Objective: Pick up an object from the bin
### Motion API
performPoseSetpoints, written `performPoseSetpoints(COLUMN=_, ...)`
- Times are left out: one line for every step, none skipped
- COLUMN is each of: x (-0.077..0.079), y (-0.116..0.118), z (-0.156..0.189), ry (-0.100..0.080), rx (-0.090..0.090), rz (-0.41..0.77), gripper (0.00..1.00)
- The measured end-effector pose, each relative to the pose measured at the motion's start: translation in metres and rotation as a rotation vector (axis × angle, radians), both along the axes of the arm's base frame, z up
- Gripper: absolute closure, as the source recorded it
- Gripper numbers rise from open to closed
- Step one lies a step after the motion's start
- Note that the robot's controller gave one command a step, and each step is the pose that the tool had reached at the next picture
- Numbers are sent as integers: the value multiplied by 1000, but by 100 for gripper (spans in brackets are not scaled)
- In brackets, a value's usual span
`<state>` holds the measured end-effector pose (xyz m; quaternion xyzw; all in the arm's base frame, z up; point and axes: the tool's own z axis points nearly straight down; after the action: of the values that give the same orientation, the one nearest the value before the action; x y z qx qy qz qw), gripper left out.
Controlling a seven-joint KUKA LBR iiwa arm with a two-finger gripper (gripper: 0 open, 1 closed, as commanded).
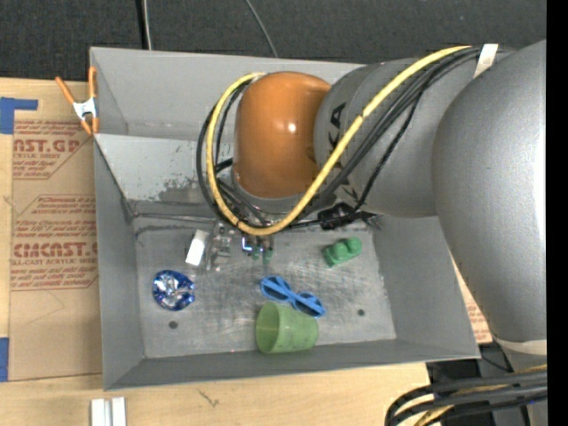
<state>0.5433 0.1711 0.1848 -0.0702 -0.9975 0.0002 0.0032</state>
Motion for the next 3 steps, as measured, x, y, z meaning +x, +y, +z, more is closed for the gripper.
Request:
performPoseSetpoints(x=2, y=-1, z=4, ry=-8, rx=1, rz=-2, gripper=0)
performPoseSetpoints(x=-10, y=38, z=-114, ry=-21, rx=8, rz=24, gripper=0)
performPoseSetpoints(x=-7, y=37, z=-109, ry=-28, rx=8, rz=21, gripper=100)
